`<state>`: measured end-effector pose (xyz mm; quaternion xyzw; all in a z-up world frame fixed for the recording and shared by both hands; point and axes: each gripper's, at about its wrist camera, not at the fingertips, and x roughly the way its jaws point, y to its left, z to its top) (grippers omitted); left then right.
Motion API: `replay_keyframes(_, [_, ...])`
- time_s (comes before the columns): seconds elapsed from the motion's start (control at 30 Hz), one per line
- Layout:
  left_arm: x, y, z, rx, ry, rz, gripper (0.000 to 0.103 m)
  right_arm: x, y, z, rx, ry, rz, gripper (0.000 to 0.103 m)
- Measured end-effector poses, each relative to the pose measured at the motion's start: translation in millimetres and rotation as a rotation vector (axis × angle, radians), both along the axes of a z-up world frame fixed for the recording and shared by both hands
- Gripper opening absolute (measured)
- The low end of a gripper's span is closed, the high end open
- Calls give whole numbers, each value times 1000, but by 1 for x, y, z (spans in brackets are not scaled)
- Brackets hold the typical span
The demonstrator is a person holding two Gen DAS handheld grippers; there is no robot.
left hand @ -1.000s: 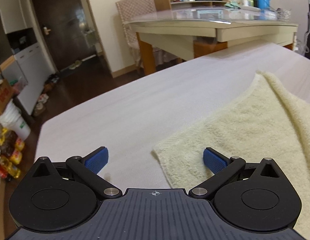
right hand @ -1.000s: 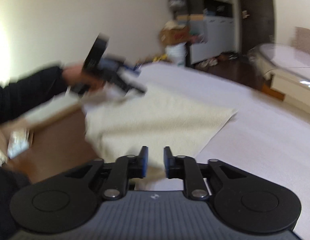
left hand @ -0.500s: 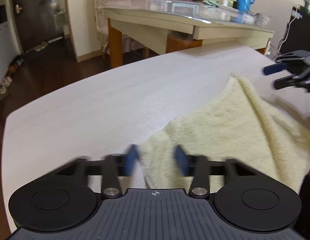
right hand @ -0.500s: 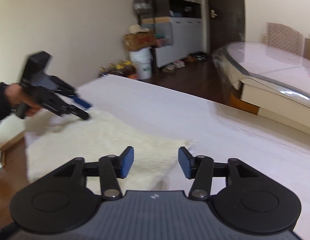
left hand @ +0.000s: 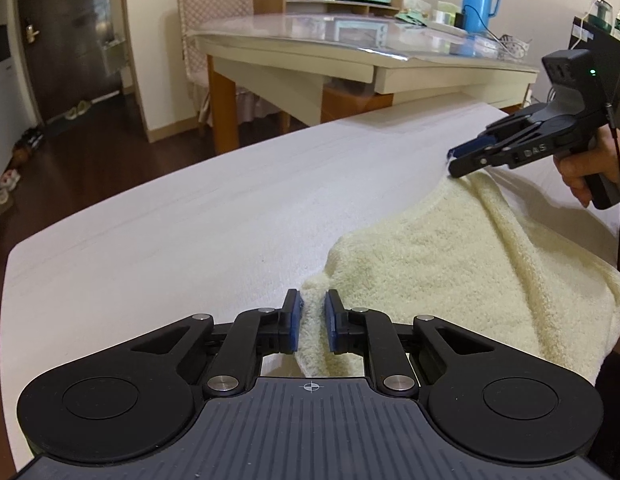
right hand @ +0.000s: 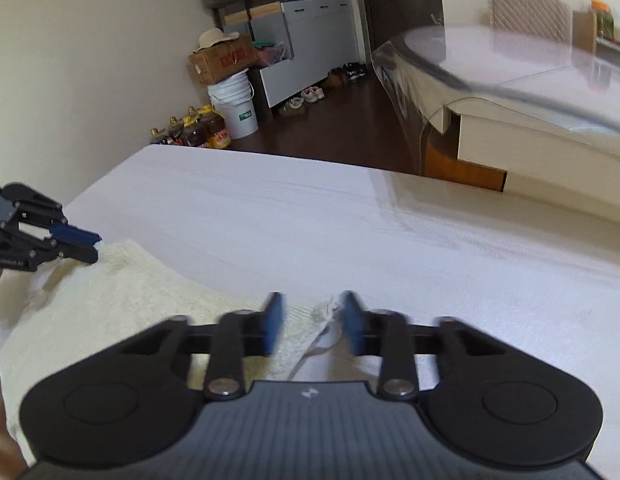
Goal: Fold towel
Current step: 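Close the left tool on a towel corner while the right tool grips the opposite corner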
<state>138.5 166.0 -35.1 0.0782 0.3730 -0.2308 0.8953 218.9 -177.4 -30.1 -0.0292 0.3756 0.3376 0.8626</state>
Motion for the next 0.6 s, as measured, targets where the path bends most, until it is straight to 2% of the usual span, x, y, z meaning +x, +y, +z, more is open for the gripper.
replay_keyframes(0.07, [0,-1,2,-10,-13,3,13,-2,-6,1,19,3,-9,9])
replay_keyframes(0.27, [26,-15,9,-30,-58,27,13,-7,-36,20,39,-86,-62,9])
replay_keyframes(0.4, [50,-24,5,-12,-52,68,13,9,-39,21,1,-120,-75,9])
replay_keyframes(0.5, [60,-29,-1,21,-27,91,13,24,-35,13,-8,-98,-67,9])
replay_keyframes(0.53, [60,-28,-2,22,-28,100,14,26,-33,12,-11,-100,-63,11])
replay_keyframes(0.6, [58,-21,-1,-1,-36,125,24,28,-30,11,-15,-105,-57,15])
